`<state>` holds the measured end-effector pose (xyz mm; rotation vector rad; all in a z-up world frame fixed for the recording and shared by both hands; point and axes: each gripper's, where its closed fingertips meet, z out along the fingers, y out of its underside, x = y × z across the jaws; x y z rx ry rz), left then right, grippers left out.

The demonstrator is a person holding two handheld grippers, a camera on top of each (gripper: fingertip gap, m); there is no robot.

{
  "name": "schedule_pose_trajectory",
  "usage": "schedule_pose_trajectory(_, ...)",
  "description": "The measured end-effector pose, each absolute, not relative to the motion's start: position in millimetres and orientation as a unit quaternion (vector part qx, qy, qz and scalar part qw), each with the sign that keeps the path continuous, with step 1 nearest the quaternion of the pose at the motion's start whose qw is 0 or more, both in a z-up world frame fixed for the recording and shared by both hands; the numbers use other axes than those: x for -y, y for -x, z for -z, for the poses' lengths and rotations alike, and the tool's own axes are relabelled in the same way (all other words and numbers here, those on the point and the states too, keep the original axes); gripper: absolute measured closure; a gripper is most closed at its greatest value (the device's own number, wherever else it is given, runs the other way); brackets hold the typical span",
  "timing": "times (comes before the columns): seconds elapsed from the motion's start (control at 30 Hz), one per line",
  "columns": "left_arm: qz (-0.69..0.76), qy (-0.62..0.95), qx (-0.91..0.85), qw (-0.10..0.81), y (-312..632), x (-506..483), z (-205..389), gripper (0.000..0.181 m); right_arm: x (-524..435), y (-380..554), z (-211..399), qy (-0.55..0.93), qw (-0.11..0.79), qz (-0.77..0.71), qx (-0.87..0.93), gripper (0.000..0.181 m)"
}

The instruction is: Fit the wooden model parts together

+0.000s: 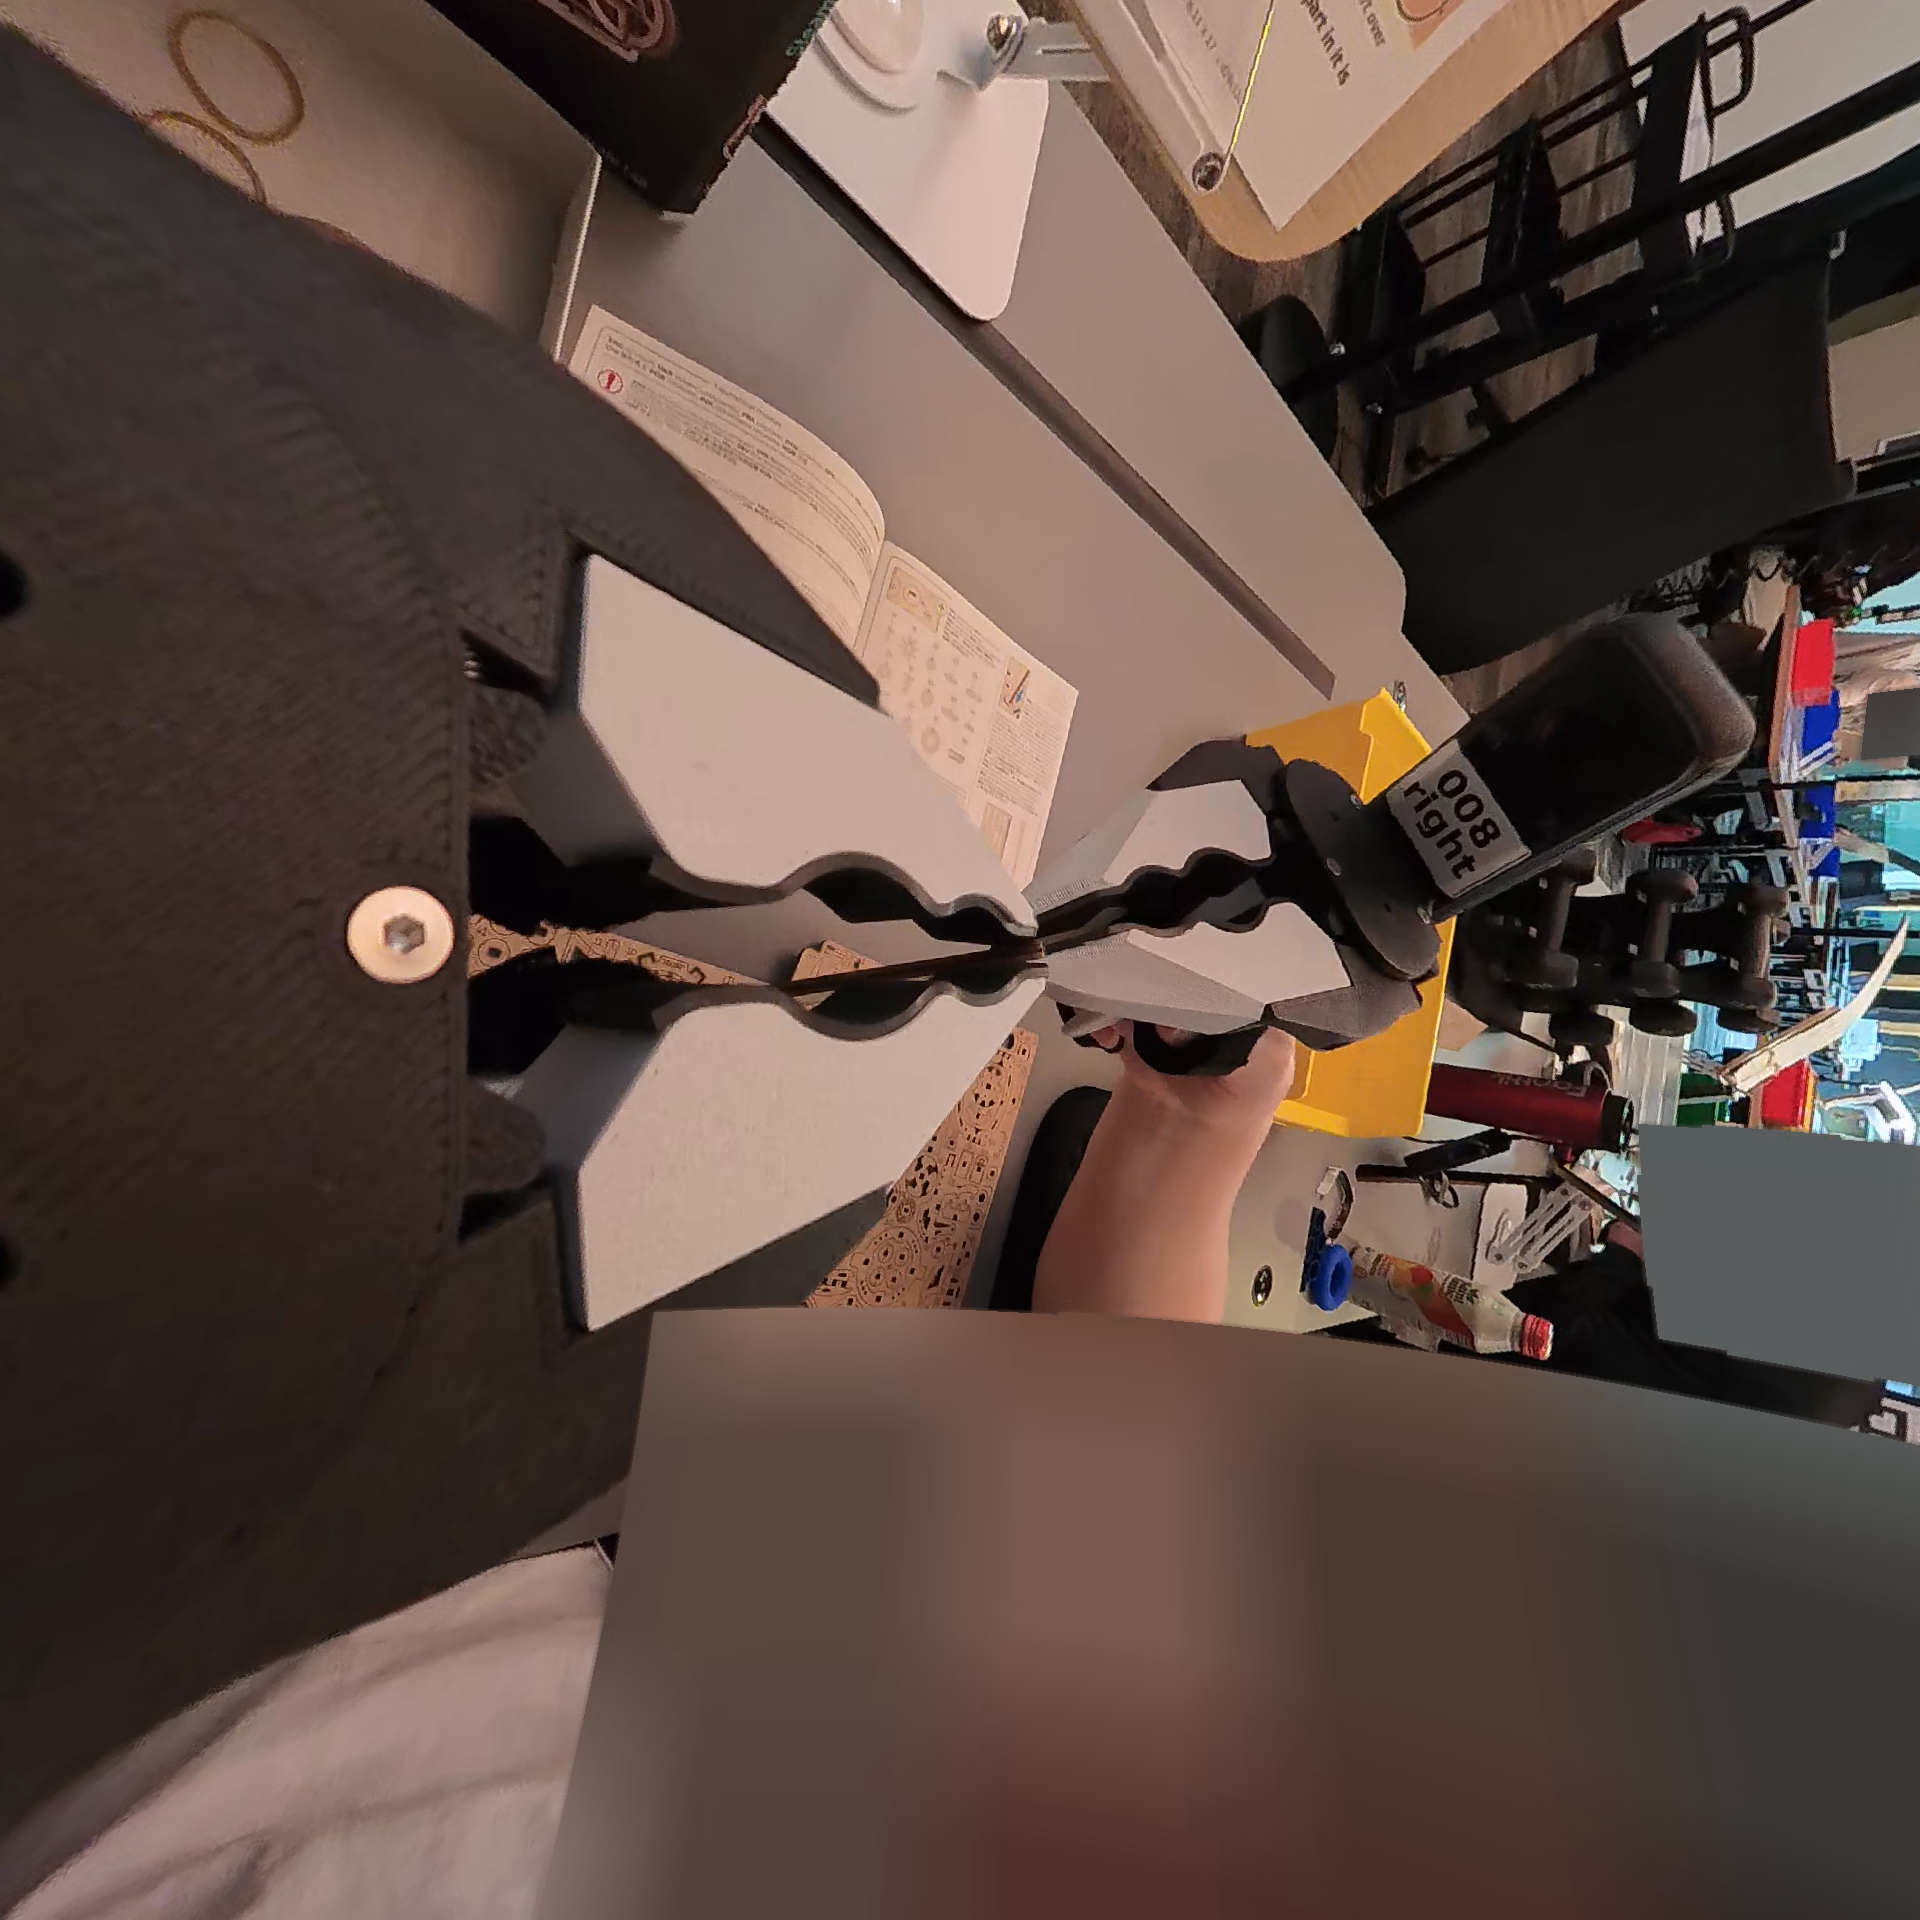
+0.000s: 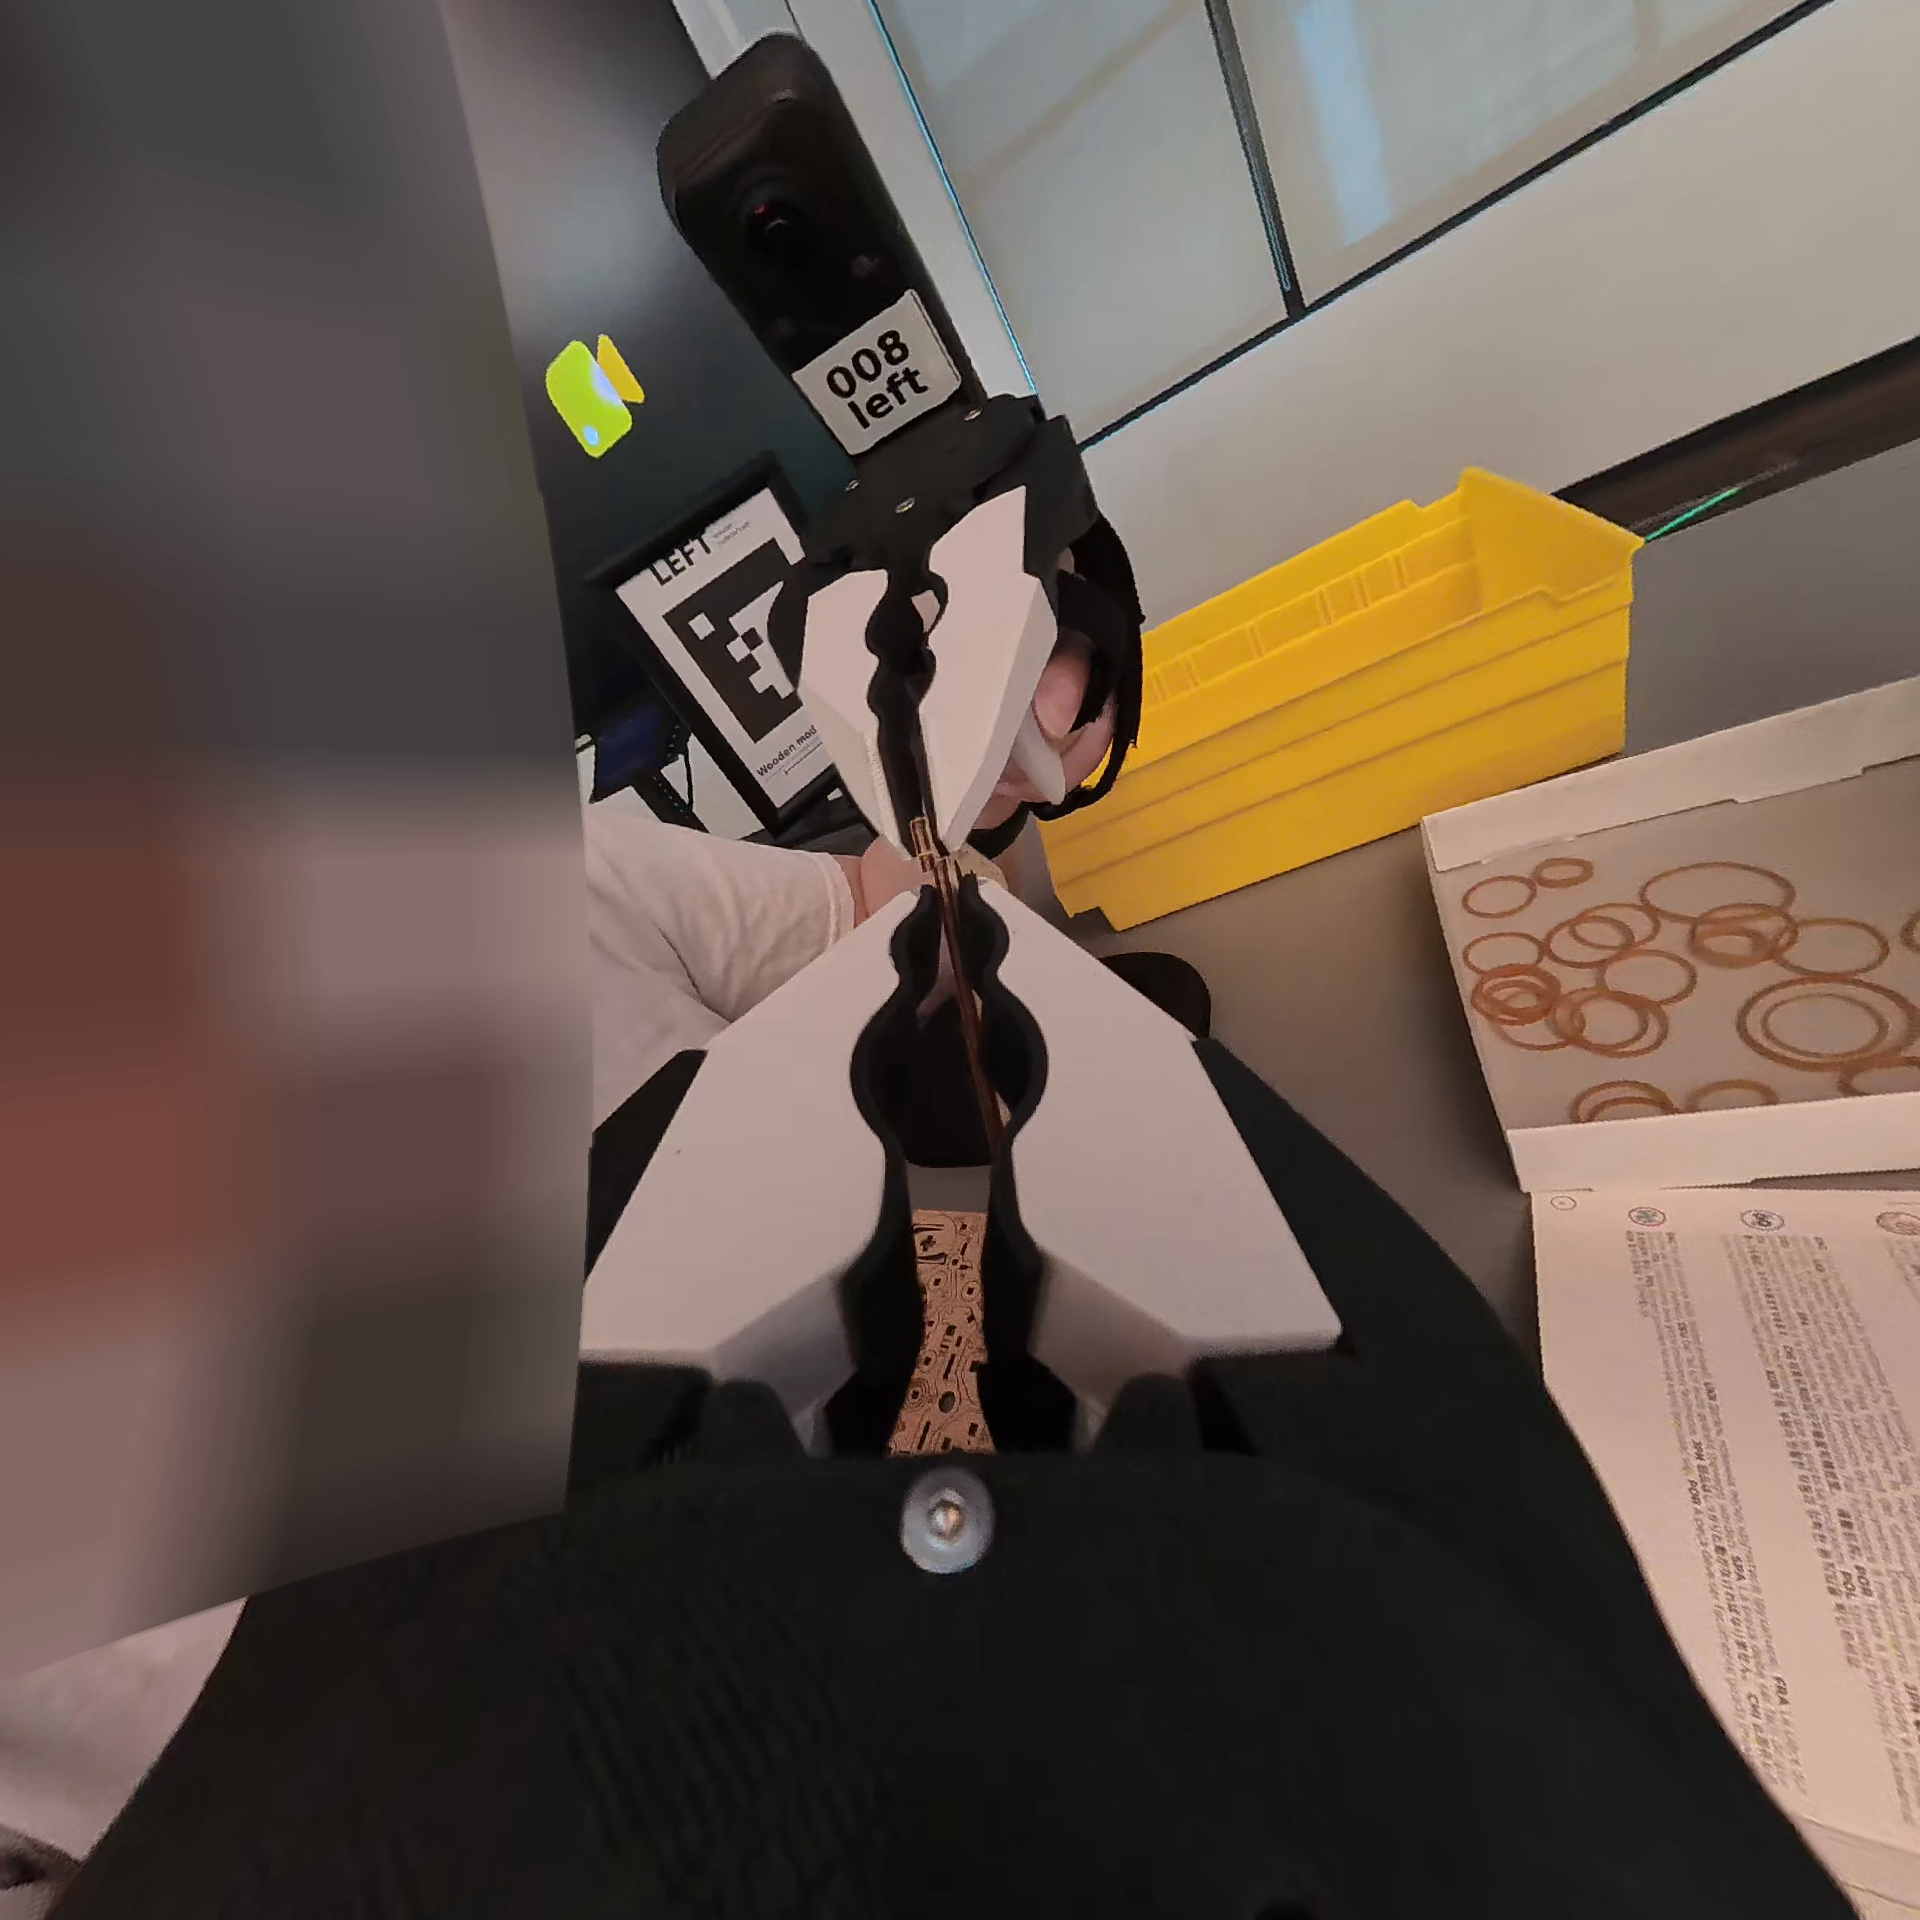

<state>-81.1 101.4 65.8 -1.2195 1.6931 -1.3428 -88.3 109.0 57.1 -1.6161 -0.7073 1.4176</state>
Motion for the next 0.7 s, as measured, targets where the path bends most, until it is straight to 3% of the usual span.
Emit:
schedule_pose_trajectory(0.03, 0.513, 0.466, -0.645, 0.322, 81.0, -102.1, -65.2, 0.181, -109.4, 88.3, -56.4, 0.649, 0.420, -0.570, 0.278, 0.179)
schedule_pose_trajectory(0.7, 0.536, 0.488, -0.623, 0.293, 76.8, -108.5, -59.5, 0.181, -111.9, 81.1, -44.2, 0.675, 0.410, -0.538, 0.294, 0.179)
